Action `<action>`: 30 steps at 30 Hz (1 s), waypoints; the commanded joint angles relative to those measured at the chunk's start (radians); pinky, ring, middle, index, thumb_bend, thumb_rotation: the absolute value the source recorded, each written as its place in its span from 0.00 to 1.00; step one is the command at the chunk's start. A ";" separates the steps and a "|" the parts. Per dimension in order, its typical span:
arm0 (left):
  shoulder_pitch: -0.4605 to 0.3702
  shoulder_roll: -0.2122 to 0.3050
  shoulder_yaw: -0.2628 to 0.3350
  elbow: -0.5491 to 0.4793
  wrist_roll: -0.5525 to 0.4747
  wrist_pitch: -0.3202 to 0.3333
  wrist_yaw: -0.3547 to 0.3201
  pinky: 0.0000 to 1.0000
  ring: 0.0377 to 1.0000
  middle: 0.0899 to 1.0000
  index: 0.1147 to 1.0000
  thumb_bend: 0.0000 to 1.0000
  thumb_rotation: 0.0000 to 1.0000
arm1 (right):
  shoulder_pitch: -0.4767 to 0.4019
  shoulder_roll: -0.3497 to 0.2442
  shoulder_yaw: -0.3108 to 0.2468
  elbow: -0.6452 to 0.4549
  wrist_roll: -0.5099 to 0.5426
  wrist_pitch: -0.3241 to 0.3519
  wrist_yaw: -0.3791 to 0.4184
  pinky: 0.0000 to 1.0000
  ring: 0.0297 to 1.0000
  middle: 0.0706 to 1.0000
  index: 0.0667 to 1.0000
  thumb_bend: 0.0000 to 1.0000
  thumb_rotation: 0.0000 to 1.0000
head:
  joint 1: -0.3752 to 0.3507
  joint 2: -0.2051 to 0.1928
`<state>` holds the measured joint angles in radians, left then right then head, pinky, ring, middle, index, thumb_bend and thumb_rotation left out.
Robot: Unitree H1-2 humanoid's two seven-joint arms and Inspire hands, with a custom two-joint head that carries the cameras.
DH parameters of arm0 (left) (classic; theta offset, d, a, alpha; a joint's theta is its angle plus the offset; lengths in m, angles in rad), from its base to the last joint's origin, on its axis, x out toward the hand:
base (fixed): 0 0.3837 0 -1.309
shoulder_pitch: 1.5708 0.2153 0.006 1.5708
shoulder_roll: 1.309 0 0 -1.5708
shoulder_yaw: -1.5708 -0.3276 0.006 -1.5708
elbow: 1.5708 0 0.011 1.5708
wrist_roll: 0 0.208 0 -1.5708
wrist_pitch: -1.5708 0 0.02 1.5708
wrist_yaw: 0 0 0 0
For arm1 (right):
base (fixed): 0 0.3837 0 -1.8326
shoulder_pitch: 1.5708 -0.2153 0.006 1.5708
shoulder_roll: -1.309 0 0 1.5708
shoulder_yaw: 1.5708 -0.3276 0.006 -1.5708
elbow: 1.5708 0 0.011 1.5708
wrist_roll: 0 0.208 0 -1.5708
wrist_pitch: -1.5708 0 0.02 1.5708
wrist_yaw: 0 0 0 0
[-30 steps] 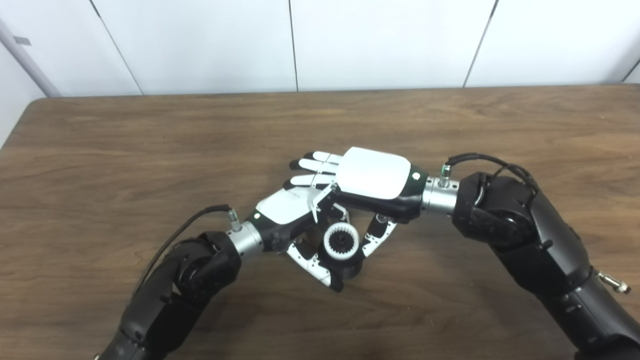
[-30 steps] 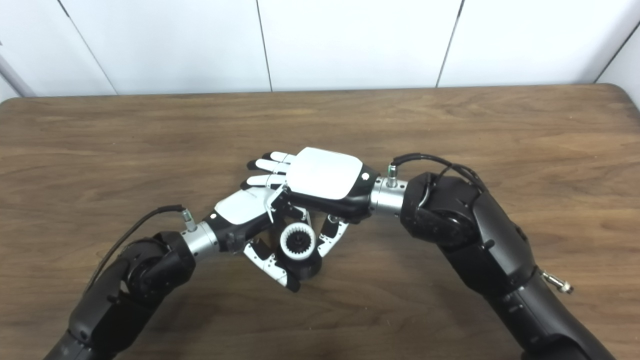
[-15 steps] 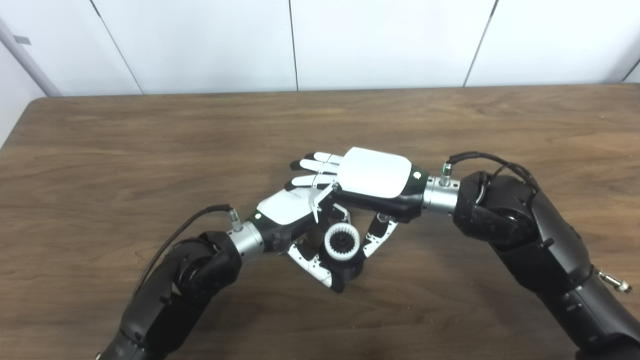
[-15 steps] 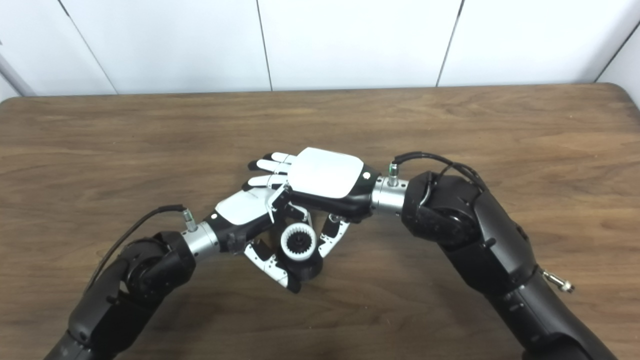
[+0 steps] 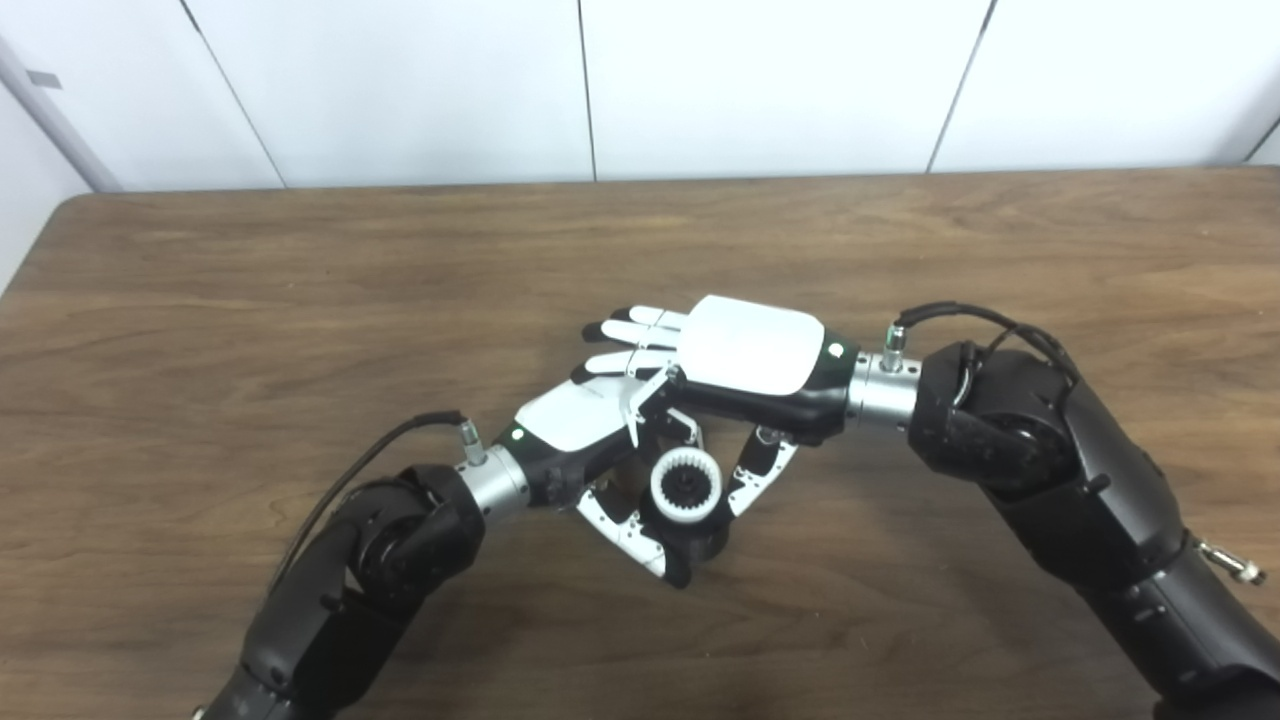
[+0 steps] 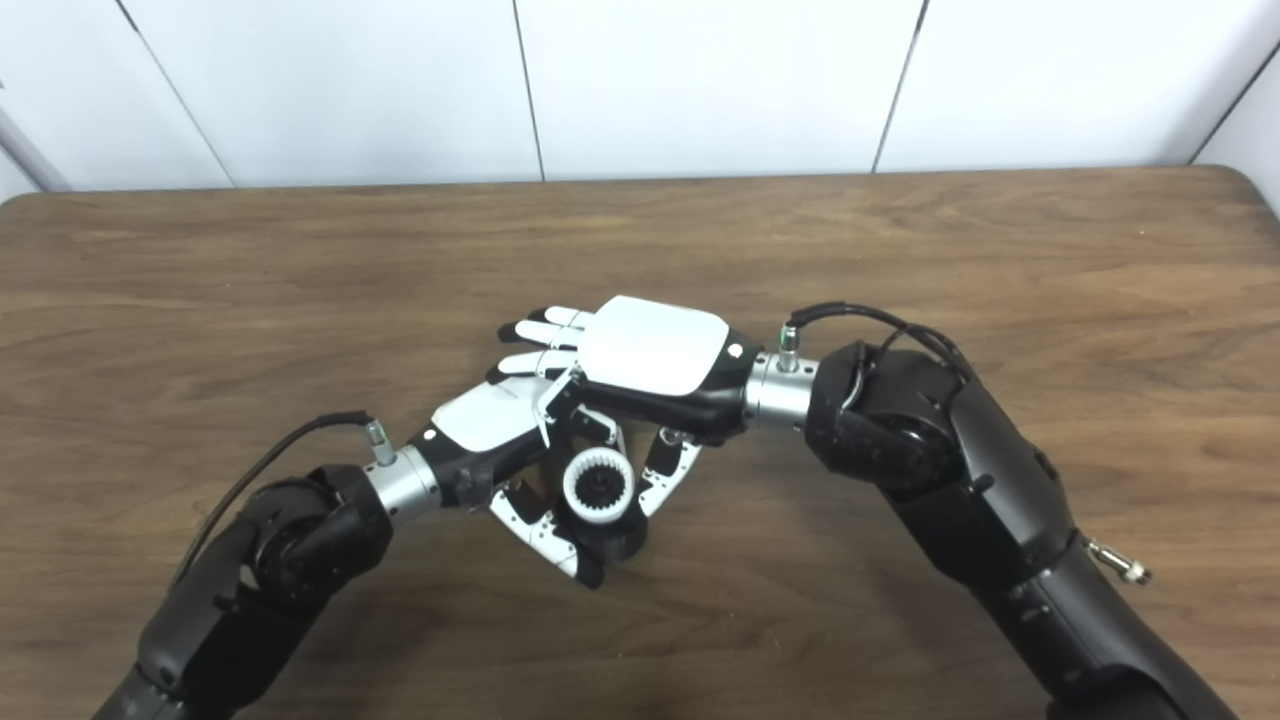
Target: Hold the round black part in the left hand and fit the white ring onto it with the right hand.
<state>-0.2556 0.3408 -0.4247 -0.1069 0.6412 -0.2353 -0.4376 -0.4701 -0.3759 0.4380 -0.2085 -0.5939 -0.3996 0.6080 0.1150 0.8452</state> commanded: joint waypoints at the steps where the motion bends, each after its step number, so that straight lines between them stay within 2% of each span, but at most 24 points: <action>1: -0.024 -0.009 0.005 -0.045 -0.012 -0.013 0.014 1.00 1.00 0.95 0.42 0.52 0.06 | -0.032 -0.011 -0.003 0.005 0.005 0.003 0.001 1.00 1.00 0.92 0.45 0.53 0.14 | 0.001 0.000; 30: -0.027 -0.009 0.006 -0.068 -0.016 0.009 0.000 1.00 1.00 0.95 0.42 0.52 0.06 | -0.025 -0.016 0.001 0.005 0.003 0.002 0.003 1.00 1.00 0.92 0.45 0.52 0.15 | 0.002 0.002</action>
<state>-0.2531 0.3386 -0.4251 -0.1193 0.6418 -0.2129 -0.4469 -0.4700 -0.3783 0.4382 -0.1996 -0.5791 -0.3993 0.6067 0.1166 0.8468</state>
